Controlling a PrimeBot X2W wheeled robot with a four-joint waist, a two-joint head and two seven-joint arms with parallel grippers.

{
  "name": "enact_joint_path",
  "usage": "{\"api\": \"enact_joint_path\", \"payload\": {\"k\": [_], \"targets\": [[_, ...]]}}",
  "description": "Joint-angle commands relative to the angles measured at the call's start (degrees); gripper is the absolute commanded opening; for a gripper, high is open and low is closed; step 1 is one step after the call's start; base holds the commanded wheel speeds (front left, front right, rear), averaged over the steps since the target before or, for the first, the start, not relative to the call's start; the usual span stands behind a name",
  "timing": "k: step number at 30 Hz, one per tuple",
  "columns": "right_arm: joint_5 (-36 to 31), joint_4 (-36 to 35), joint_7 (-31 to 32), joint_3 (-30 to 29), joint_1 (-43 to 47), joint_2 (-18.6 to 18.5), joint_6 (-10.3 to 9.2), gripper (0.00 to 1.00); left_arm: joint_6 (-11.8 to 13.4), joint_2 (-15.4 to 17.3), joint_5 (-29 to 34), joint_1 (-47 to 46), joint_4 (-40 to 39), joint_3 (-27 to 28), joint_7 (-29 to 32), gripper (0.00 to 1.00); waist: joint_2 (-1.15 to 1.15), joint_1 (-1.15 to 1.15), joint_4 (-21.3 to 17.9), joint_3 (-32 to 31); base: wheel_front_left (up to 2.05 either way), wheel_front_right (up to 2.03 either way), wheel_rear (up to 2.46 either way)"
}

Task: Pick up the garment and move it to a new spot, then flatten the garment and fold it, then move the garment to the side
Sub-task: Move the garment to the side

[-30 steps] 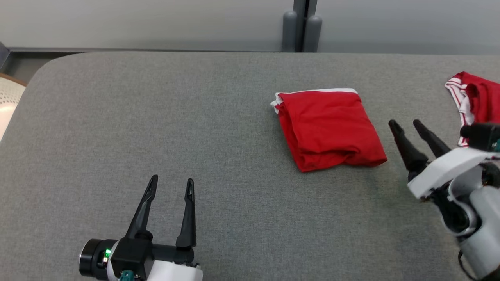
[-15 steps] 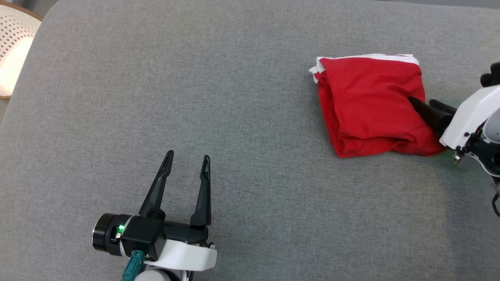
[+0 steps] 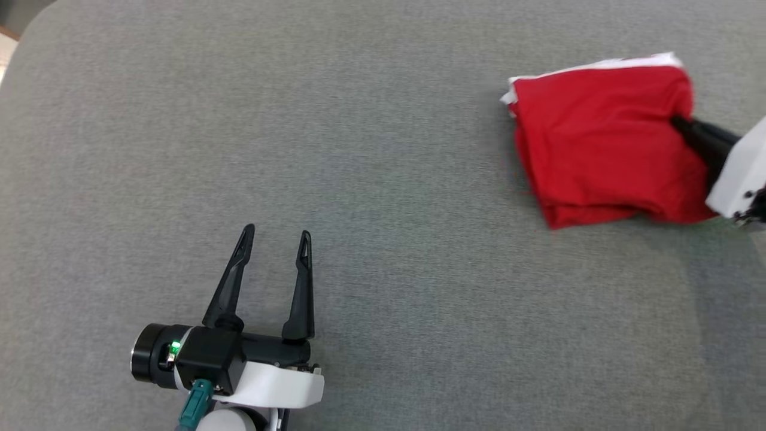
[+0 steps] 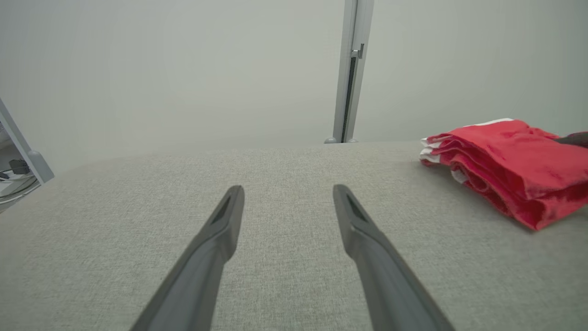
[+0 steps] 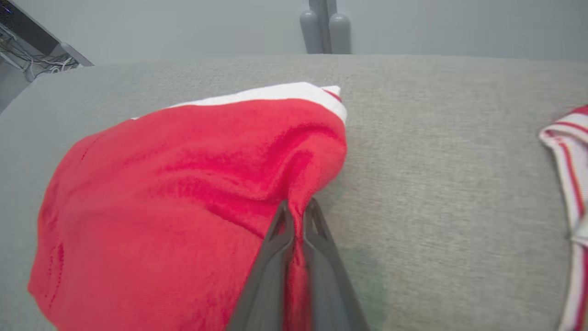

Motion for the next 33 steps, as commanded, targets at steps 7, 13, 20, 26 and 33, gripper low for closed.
{"api": "enact_joint_path", "payload": {"k": [7,13,20,26,33], "targets": [[-2.5,-1.5,-1.8,0.3,-3.8,-8.5,-0.03,0.00,-1.5,0.2,2.3,-2.3,-0.7,1.5,-0.1,1.00,0.00,0.00,-4.0,2.8,0.00,0.00,0.00],[-6.1,-0.6,-4.8,-1.7,-6.3,-15.0,-0.03,0.00,-3.1,0.2,4.1,-3.1,-1.1,2.8,-0.1,1.00,0.00,0.00,-5.1,5.7,0.00,0.00,0.00],[-10.6,2.7,-7.5,-3.9,-7.6,-18.6,-0.04,0.00,-4.8,0.5,5.8,-4.3,-1.4,4.3,-0.1,1.00,0.00,0.00,-5.6,9.1,0.00,0.00,0.00],[-12.9,5.8,-9.0,-5.6,-8.0,-20.2,-0.04,0.00,-5.7,0.6,6.5,-4.7,-1.4,4.7,-0.1,1.00,0.00,0.00,-5.8,10.2,0.00,0.00,0.00],[-18.0,11.6,-12.2,-7.9,-9.3,-18.8,-0.04,1.00,-6.5,0.7,6.9,-5.3,-0.9,5.0,-0.1,1.00,0.00,0.00,-6.0,10.5,0.00,0.00,0.00]]}}
